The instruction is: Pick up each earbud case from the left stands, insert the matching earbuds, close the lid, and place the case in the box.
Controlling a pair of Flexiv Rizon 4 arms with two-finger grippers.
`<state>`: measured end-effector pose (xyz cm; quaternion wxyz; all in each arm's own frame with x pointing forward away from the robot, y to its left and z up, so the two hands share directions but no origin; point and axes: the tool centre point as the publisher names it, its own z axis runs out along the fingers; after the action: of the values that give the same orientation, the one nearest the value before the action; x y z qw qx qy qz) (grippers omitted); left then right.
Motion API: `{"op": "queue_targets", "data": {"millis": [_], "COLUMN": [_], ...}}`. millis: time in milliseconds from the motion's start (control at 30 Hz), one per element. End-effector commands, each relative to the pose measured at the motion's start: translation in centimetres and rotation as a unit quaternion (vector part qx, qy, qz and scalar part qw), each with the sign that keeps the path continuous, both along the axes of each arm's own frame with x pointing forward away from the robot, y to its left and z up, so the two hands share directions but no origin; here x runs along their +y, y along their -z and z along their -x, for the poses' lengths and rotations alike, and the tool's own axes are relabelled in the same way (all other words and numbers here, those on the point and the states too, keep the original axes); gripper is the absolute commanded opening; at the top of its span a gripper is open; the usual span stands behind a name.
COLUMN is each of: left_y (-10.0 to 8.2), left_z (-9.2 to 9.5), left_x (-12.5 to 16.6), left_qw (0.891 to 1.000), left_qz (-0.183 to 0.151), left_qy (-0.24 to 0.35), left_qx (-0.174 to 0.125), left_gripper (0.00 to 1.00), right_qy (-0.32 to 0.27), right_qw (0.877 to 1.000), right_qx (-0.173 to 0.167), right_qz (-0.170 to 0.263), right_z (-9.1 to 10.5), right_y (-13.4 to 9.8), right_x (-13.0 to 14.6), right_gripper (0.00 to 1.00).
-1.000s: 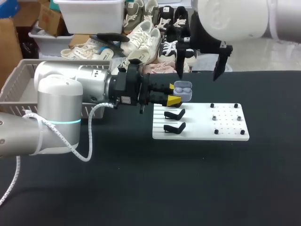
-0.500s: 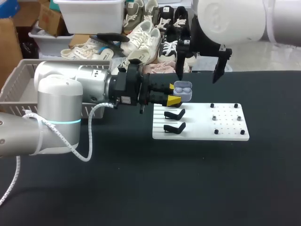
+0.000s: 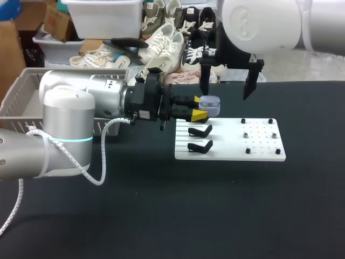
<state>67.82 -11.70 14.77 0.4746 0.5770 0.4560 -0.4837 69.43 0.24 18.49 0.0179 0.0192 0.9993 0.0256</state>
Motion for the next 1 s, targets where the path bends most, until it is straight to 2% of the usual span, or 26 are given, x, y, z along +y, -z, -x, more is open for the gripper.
{"op": "queue_targets", "data": {"millis": [33,267,400,533,667,800,1000], "left_y": [0.0,0.0,0.0,0.0,-0.8,-1.9,-3.7], "left_z": [0.0,0.0,0.0,0.0,-0.2,-0.3,0.0], "left_x": [0.0,0.0,0.0,0.0,0.9,2.0,4.8], "left_qw": [1.0,1.0,1.0,1.0,1.0,0.998,0.988], "left_qz": [0.0,0.0,0.0,0.0,0.005,-0.007,-0.052], "left_qy": [-0.001,-0.001,-0.001,-0.001,-0.029,-0.068,-0.148], "left_qx": [-0.001,-0.001,-0.001,-0.001,-0.001,0.001,-0.007], "left_gripper": [0.0,0.0,0.0,0.0,0.0,0.0,0.0], "right_qy": [0.006,0.032,0.012,-0.065,-0.1,-0.1,-0.1], "right_qw": [1.0,0.998,0.997,0.995,0.993,0.993,0.993], "right_qx": [-0.009,-0.055,-0.075,-0.063,-0.058,-0.058,-0.058], "right_qz": [0.0,-0.001,-0.011,-0.028,-0.031,-0.031,-0.031], "right_z": [0.7,0.9,1.5,1.7,1.5,1.5,1.5], "right_y": [-0.4,-2.7,-4.4,-4.7,-4.5,-4.5,-4.5], "right_x": [-0.3,-1.4,-1.9,-1.8,-1.9,-1.9,-1.9], "right_gripper": [1.0,1.0,1.0,1.0,1.0,1.0,1.0]}}
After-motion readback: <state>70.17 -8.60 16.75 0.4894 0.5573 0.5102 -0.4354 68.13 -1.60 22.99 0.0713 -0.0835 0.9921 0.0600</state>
